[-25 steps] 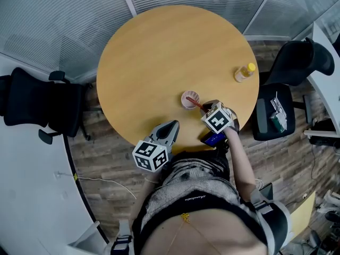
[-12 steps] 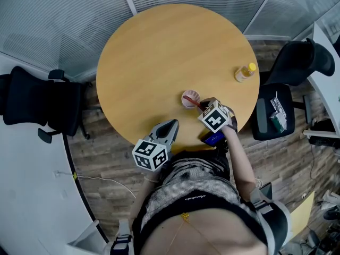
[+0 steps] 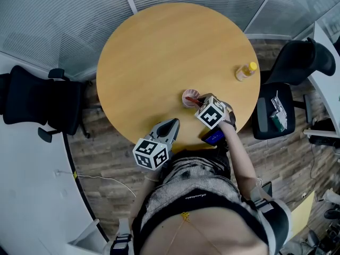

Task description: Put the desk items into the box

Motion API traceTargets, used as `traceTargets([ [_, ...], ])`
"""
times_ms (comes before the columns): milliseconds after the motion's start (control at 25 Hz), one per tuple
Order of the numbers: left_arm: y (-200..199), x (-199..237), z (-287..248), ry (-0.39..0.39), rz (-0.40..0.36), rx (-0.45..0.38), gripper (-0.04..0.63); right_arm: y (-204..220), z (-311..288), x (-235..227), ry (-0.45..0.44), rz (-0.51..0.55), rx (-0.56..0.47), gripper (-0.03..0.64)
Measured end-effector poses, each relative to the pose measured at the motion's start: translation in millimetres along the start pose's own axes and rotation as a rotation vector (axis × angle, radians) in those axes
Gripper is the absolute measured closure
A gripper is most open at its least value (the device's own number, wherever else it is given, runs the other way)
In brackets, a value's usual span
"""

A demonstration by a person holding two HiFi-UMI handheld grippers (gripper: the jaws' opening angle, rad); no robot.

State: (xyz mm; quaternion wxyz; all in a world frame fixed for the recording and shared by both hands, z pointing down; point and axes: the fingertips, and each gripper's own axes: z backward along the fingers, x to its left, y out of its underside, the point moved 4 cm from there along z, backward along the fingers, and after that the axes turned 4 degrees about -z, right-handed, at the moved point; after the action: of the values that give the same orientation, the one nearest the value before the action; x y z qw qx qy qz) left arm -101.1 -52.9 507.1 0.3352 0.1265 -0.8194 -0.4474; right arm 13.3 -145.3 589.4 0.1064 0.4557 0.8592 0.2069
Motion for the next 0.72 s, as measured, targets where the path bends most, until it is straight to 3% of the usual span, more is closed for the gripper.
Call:
traceTargets([
  [400, 1, 3, 1, -0.005, 0.005, 0.007, 0.577, -7, -16, 2, 0.013, 0.047, 0.025, 0.554],
  [720, 1, 7, -2, -0.008, 0.010, 0.011, 0.577, -6, -20, 0, 0.000, 0.013, 0.003, 0.554],
])
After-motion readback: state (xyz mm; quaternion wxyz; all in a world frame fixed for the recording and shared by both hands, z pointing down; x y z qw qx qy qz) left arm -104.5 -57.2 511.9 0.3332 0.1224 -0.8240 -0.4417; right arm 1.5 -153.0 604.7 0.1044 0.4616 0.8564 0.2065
